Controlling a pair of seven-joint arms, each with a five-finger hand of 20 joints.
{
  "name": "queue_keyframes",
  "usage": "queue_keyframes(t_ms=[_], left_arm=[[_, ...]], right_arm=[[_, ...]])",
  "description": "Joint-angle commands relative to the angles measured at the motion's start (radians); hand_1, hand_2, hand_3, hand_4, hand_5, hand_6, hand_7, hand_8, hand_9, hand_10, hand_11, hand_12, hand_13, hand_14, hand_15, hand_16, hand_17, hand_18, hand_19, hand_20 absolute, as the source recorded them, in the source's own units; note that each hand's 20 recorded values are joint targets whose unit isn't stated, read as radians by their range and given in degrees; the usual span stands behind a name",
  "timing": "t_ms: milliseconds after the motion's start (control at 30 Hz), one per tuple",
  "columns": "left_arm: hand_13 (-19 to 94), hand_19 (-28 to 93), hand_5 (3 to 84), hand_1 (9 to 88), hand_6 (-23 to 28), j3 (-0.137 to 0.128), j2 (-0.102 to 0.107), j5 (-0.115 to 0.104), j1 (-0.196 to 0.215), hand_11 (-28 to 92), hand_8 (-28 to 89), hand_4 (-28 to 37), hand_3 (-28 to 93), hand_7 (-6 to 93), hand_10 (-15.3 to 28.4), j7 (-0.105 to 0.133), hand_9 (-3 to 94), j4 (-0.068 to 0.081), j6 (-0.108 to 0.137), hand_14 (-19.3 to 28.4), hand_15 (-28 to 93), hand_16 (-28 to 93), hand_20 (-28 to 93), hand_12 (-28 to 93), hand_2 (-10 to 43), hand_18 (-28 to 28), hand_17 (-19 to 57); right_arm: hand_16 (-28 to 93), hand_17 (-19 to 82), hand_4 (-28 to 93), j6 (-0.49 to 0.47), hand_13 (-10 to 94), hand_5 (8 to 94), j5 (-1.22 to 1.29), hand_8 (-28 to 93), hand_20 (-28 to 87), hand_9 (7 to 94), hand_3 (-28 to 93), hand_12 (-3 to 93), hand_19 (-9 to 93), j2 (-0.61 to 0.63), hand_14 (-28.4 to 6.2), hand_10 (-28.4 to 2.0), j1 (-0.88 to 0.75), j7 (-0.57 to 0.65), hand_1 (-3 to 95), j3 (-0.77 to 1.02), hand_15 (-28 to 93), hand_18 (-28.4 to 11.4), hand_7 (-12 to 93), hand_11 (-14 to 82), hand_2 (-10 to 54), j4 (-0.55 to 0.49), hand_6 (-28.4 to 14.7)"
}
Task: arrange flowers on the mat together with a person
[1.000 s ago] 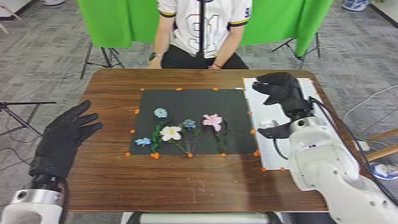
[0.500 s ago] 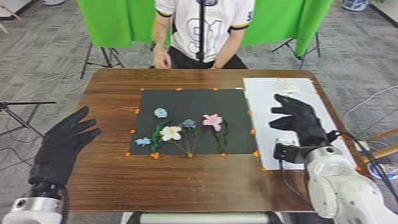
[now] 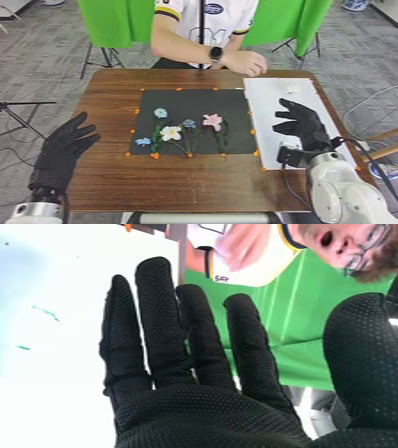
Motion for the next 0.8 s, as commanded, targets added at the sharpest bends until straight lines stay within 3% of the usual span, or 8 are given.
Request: queue_keyframes(t_ms=[33, 300, 433, 800], left_arm=[[21, 53, 32.3, 23.4, 7.0, 0.008, -0.006, 0.009, -0.003, 33, -12, -28.2, 80, 17.0, 18.4, -0.025, 29.5, 0.002, 0.003, 25.1, 61, -12, 8, 10, 5.7, 22.6, -8.6], [21, 53, 32.3, 23.5, 7.0, 0.004, 0.002, 0.016, -0.013, 32, -12, -28.0, 80, 17.0, 18.3, -0.03, 29.5, 0.0, 0.002, 24.7, 61, -13, 8, 9, 5.7, 22.6, -8.5], [20, 53, 32.4, 23.6, 6.9, 0.007, 0.008, 0.01, -0.013, 32, -12, -28.1, 80, 17.0, 18.1, -0.02, 29.2, 0.002, 0.009, 24.5, 59, -13, 8, 9, 5.6, 22.6, -8.5], [20, 53, 32.4, 23.5, 7.0, 0.01, 0.001, 0.013, -0.023, 32, -12, -28.0, 80, 17.0, 18.2, -0.034, 29.1, 0.004, 0.003, 24.3, 59, -12, 7, 9, 5.7, 22.4, -8.5]], right_arm=[[8, 19, -24, -0.007, 46, 42.7, 0.013, -11, 9, 46.7, 72, 14.7, 64, -0.005, -20.0, -17.2, -0.017, -0.019, 21.5, 0.003, 57, -26.3, 13, 16.8, 3.7, -0.006, -0.8], [8, 18, -24, -0.026, 46, 42.6, 0.037, -11, 10, 46.9, 72, 14.6, 63, -0.011, -20.0, -17.1, -0.011, -0.029, 21.3, 0.001, 58, -26.3, 13, 16.7, 3.9, 0.002, -0.8], [8, 18, -24, -0.037, 46, 42.8, 0.063, -11, 10, 47.2, 72, 14.6, 63, -0.012, -20.0, -17.1, -0.009, -0.031, 21.3, 0.003, 57, -26.2, 13, 16.8, 4.1, 0.006, -0.7], [8, 18, -24, -0.042, 46, 43.2, 0.06, -11, 11, 47.8, 72, 14.6, 63, -0.011, -20.2, -17.0, -0.001, -0.028, 21.1, 0.0, 58, -26.1, 14, 17.0, 4.7, 0.011, -0.4]])
